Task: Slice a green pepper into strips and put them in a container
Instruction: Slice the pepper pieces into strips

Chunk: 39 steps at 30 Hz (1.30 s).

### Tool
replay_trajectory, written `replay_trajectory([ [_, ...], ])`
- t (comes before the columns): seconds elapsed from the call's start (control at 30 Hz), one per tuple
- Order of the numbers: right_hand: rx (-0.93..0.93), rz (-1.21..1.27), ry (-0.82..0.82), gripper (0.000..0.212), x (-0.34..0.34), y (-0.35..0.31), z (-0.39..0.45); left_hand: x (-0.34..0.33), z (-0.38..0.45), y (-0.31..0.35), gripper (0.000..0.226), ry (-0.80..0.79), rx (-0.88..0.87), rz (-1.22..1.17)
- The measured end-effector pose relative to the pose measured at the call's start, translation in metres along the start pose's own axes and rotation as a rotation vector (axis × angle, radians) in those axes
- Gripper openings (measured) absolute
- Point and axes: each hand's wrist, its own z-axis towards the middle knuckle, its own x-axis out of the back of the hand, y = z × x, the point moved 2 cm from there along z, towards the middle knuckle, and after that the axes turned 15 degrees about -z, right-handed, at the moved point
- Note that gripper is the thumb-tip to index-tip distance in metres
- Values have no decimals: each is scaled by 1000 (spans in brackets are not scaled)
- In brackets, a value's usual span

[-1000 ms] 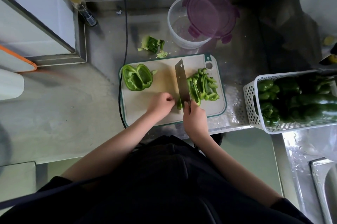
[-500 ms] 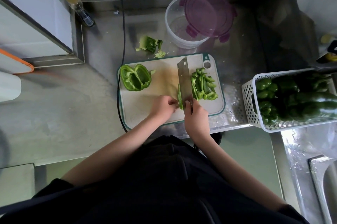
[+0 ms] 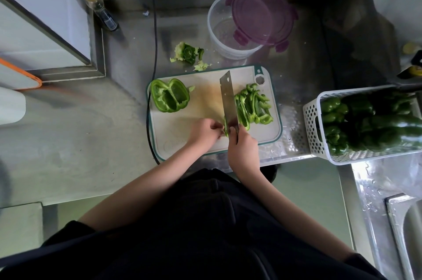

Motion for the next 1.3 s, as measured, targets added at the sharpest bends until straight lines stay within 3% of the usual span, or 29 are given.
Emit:
replay_trajectory([
  [0.93, -2, 7, 44, 27, -12, 5, 7, -1, 2, -4, 14, -4, -50, 51],
  [1.3, -26, 44, -41, 29, -5, 7, 28, 0, 0, -9, 13, 22, -50, 37],
])
